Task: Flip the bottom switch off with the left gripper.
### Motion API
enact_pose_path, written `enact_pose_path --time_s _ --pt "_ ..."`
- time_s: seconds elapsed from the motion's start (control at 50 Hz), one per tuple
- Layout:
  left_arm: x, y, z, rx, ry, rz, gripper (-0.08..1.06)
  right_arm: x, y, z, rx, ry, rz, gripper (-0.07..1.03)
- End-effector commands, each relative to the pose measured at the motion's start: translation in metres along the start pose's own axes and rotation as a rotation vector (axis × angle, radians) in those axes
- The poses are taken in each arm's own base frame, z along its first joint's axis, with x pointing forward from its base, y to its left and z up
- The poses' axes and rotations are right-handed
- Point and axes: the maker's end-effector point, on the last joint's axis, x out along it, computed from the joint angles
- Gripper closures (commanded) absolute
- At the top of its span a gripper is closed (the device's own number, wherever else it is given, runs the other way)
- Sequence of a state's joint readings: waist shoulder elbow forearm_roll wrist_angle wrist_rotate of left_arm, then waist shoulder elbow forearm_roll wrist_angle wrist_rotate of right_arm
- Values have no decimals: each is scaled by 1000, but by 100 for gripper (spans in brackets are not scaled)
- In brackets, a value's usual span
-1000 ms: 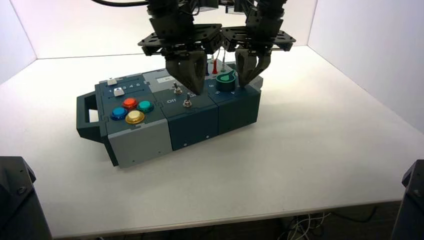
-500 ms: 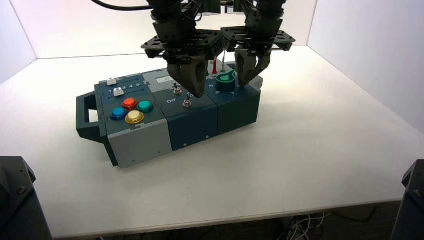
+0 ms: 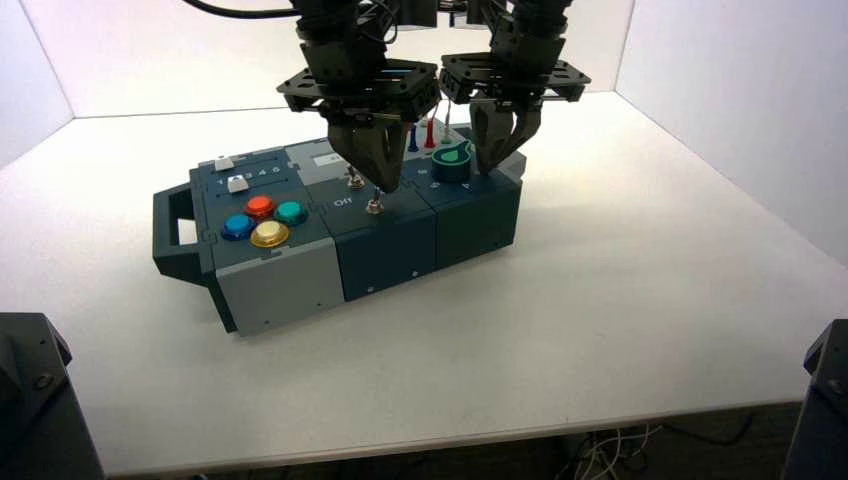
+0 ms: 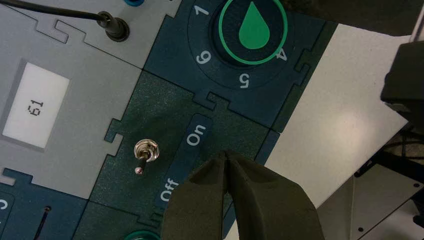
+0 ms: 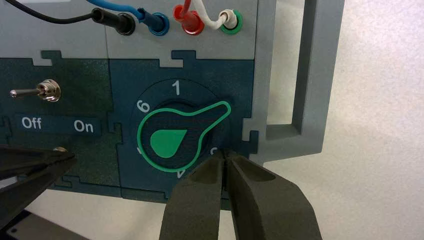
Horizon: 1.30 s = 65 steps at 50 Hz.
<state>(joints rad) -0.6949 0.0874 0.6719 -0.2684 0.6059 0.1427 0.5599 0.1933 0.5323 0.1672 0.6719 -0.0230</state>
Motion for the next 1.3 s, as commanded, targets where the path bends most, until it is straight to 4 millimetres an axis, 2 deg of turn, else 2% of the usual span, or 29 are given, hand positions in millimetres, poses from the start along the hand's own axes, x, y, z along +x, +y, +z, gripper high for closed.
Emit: enact_pose_path --time_s 0.02,0.34,0.4,0.58,0.7,0.9,1.12,1.16,1.3 --pt "-9 0 7 6 -32 0 100 1 1 -2 -7 11 -2 99" --pt "-13 -1 2 2 -32 -1 100 2 1 0 -7 11 -1 99" --pt "-13 -1 -6 0 -10 -3 100 2 1 0 -7 13 -2 99" --pt "-21 1 -48 -40 27 -2 100 6 0 -2 -6 22 -3 99" --pt "-29 1 -58 -59 -8 -1 100 8 0 1 -7 23 -3 99" --pt "-51 2 -37 -62 -112 -4 100 13 1 5 -4 30 -1 99" --pt "-74 -3 -30 -64 -173 -16 101 12 1 3 -6 31 -1 99" --pt "-96 -7 -22 -59 -253 -24 100 7 2 7 -8 14 1 99" --pt "-141 -6 -11 -59 -412 -29 100 -11 5 19 -16 -40 6 99"
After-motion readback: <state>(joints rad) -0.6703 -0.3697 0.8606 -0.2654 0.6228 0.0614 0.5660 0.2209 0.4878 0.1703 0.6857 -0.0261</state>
